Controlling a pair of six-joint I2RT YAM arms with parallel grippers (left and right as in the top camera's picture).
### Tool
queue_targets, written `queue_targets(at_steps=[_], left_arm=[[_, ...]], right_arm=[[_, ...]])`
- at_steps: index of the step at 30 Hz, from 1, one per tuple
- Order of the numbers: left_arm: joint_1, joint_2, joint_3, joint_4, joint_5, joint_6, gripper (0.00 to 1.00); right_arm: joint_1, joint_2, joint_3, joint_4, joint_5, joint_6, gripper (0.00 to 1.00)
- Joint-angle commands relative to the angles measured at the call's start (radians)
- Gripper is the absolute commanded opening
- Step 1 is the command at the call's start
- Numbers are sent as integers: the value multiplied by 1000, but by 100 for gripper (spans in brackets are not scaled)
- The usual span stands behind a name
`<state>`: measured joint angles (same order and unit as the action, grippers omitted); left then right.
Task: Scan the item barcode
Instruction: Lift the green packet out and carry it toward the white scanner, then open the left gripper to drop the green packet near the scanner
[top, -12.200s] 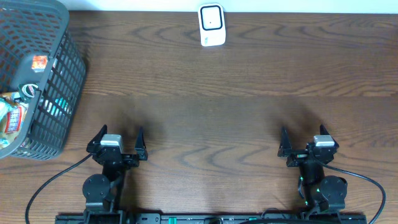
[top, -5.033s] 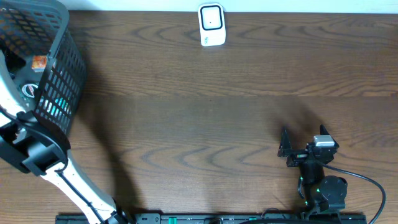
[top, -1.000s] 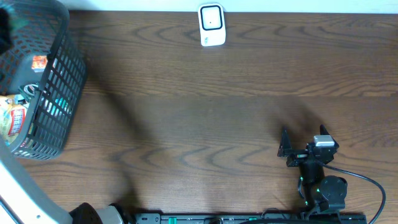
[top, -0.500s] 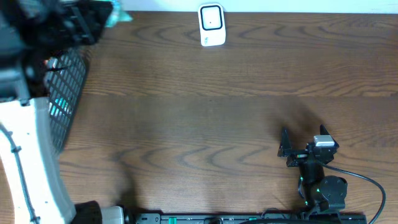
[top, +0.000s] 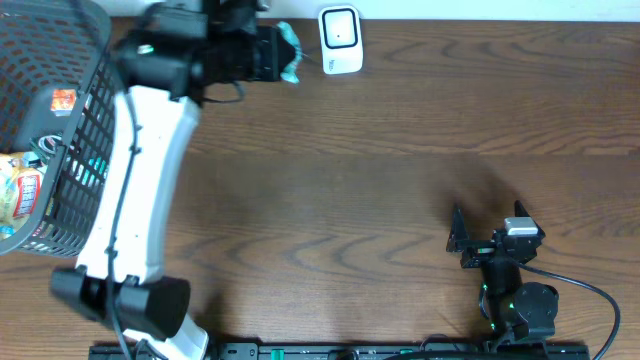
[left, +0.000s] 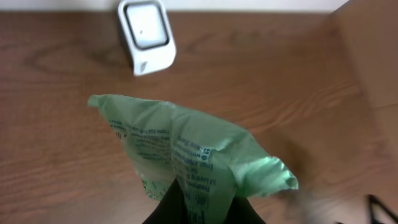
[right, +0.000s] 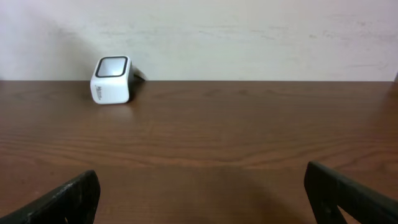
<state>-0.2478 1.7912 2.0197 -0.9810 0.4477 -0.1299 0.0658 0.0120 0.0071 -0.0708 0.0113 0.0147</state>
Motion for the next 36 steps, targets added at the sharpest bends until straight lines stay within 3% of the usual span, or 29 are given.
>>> queue_targets(at_steps=[1,17,23,31,36], left_arm=[[-59,48,0,2,-124,14,7],[-277,317,0,119,-124,15,7],[-344,374,0,199,-124,135,8],[-389,408,0,227,-125,178,9],[-389,427,0,229,-148,234,36]], right_arm=[[-6,-6,-2,-4,-3,3,99],[-6,-6,-2,-4,-3,3,99],[-6,-6,-2,-4,-3,3,99],[-6,-6,-2,-4,-3,3,99],[-6,-6,-2,-4,-3,3,99]])
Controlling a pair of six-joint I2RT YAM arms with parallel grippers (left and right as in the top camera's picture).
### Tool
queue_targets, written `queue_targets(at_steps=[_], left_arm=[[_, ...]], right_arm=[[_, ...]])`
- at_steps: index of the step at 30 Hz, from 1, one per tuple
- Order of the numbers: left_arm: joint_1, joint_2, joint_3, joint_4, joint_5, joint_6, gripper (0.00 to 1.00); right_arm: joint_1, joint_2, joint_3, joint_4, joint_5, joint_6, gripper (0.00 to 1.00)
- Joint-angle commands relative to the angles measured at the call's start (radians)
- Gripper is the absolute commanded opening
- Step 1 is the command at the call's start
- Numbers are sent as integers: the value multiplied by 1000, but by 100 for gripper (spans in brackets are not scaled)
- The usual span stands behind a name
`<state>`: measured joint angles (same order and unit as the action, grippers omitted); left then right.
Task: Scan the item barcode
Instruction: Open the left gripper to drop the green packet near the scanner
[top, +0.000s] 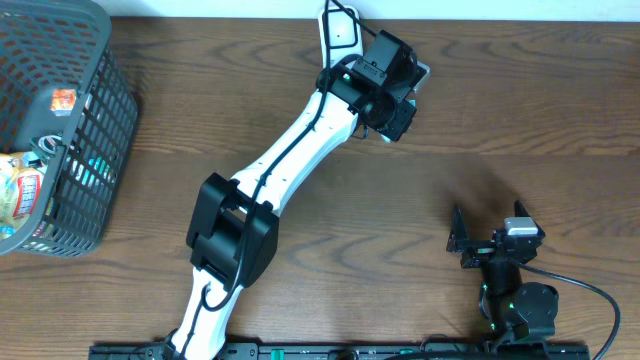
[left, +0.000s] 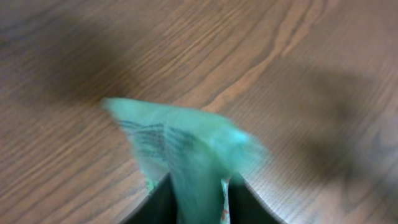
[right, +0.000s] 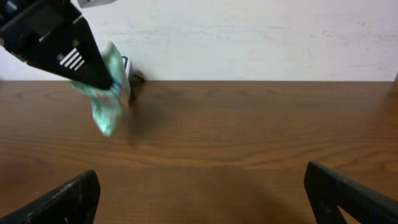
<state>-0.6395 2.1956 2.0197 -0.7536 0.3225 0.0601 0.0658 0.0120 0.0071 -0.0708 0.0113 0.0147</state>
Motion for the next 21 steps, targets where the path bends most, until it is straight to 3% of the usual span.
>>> queue_targets(at_steps=[1,5,16,19,21], left_arm=[[3,24,0,1,-21,44,38],[3,24,0,1,-21,44,55],[89,-77,1,-9,-21,-21,58],[135,-135,1,-29,-21,-20,69],[170,-172,1,-52,-21,-20,70]], right_arm=[[-6,-6,-2,-4,-3,3,99],[-6,-6,-2,-4,-3,3,99],[-6,-6,-2,-4,-3,3,99],[-6,-6,-2,-4,-3,3,99],[-6,-6,-2,-4,-3,3,99]])
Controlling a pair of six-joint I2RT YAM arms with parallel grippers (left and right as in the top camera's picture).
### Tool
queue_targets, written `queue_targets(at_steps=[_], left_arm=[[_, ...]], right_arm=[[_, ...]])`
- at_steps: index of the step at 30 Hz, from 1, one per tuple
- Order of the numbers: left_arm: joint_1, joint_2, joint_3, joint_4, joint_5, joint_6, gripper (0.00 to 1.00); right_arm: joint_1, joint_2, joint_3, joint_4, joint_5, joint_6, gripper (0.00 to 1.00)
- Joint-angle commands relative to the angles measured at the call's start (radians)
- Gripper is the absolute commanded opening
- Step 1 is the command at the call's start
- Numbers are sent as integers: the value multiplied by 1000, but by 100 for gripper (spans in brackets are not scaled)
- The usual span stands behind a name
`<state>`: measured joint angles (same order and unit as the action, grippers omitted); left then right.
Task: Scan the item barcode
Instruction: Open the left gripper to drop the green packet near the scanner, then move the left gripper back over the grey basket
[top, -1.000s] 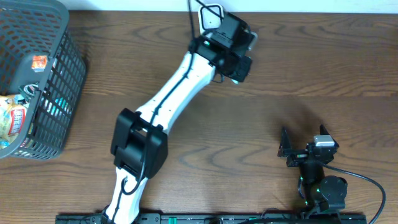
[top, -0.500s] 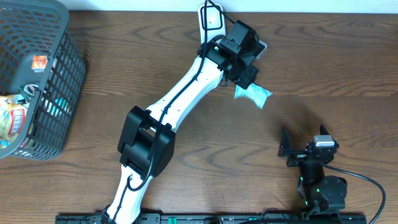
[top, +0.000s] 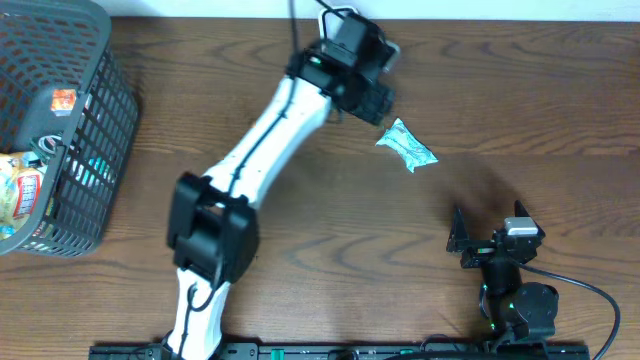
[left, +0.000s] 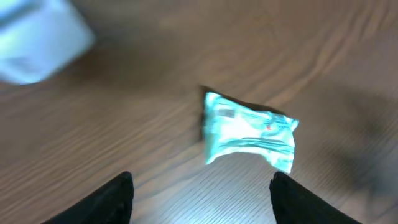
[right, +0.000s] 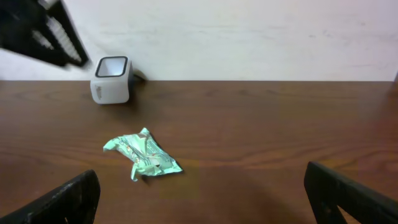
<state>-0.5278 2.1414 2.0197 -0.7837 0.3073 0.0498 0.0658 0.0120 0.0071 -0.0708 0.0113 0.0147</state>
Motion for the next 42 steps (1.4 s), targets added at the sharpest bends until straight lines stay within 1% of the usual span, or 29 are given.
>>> queue_targets(at_steps=[1,3,4,10,16,21,28,31,37,42], left_arm=[[77,-137,1,-37,-6,-10,70],[112,-168,1,-68,-6,-10,72],[129,-181,1,-80,-6,-10,75],[230,-237,1,-109,-6,-10,77],[312,-246,1,-188,-6,6,78],[362,-278,3,-187,-6,6,78],[471,-417,8,-119,-6,6,78],[542,-479,8,-81,-17,3,78],[727,-537,8,-81,-191,-136,79],[896,-525,6,-162,-244,-280,79]], right_arm=[[-6,-6,-2,-4,-3,3,99],[-6,-6,-2,-4,-3,3,99],[-6,-6,-2,-4,-3,3,99],[-6,-6,-2,-4,-3,3,99],[-6,-6,-2,-4,-3,3,99],[-6,-6,-2,-4,-3,3,99],[-6,-6,-2,-4,-3,3,99],[-6,-6,-2,-4,-3,3,99],[-6,-6,-2,-4,-3,3,99],[-6,-6,-2,-4,-3,3,99]])
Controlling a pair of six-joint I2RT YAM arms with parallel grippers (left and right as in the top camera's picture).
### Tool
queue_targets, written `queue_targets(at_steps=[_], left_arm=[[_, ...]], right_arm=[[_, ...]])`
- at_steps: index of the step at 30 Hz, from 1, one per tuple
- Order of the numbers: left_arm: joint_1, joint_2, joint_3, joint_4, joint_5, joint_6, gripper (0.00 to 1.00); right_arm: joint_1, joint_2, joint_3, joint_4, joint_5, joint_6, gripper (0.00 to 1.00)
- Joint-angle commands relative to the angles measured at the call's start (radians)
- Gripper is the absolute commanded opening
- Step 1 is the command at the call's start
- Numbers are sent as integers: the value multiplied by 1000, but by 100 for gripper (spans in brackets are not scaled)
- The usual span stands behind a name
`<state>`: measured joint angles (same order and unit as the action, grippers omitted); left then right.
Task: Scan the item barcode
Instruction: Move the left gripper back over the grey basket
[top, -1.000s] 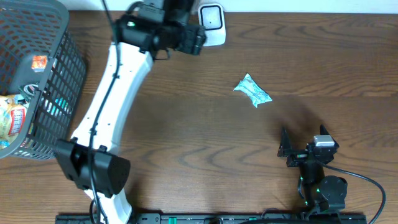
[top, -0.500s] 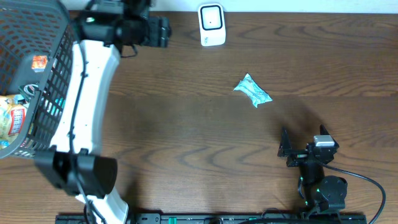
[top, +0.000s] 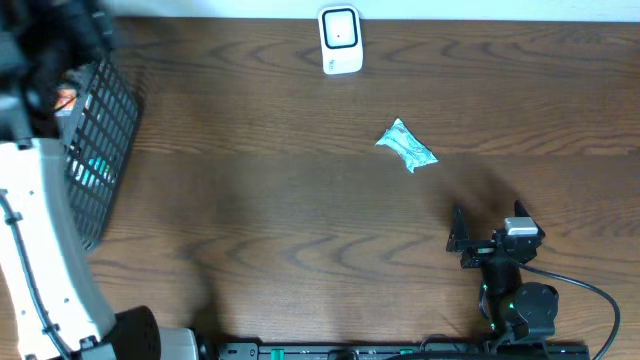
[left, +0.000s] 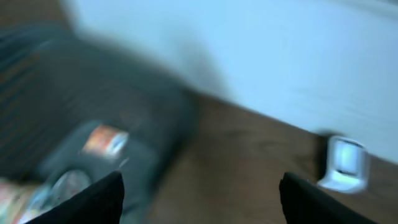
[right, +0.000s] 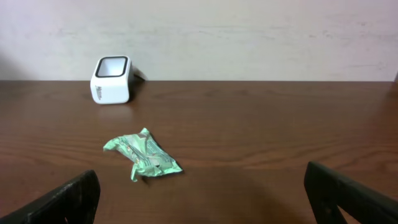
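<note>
A crumpled green snack packet (top: 407, 146) lies flat on the brown table, right of centre, also seen as the packet (right: 143, 155) in the right wrist view. The white barcode scanner (top: 340, 40) stands at the table's back edge, and shows as the scanner (left: 345, 163) and the scanner (right: 112, 79) in the wrist views. My left gripper (left: 199, 205) is open and empty, far left over the basket, in a blurred picture. My right gripper (right: 202, 199) is open and empty, low near the front, facing the packet.
A dark wire basket (top: 90, 130) with several packaged goods sits at the far left edge. The white left arm (top: 40, 250) runs along the left side. The right arm's base (top: 515, 300) is at the front right. A pale wall (right: 249, 31) backs the table.
My left arm was beside the scanner, its open gripper just above the packet; now it is at the far left over the basket. The packet and my right arm have not moved.
First my left gripper held the green packet just left of the scanner. Then it held it just right of the scanner. After that the packet lay on the table with the gripper open above it. Now the left gripper is over the basket.
</note>
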<state>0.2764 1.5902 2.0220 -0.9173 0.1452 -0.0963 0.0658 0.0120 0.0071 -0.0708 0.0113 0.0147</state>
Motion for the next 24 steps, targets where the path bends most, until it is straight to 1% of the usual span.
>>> queue_targets(at_steps=[1,3,5,6,7,9,13,17,24], left_arm=[[140,34,3,-36,-87,-170,79],[206,49,3,-37,-87,-211,79],[260,63,3,-37,-87,-224,79],[290,72,2,-42,-91,-221,79],[332,91,-4,-59,-119,-193,79],[362,119,-7,-88,-169,-159,79],[391,192,-7,-125,-270,-97,79],[394,267,-8,-134,-269,-27,79],[395,393,-8,-139,-270,59,80]], right_arm=[[-6,-6,-2,-4,-3,3,99],[-6,-6,-2,-4,-3,3,99],[-6,-6,-2,-4,-3,3,99],[-6,-6,-2,-4,-3,3,99],[-6,-6,-2,-4,-3,3,99],[-6,-6,-2,-4,-3,3,99],[-6,-6,-2,-4,-3,3,99],[-6,-6,-2,-4,-3,3,99],[-6,-6,-2,-4,-3,3,99]])
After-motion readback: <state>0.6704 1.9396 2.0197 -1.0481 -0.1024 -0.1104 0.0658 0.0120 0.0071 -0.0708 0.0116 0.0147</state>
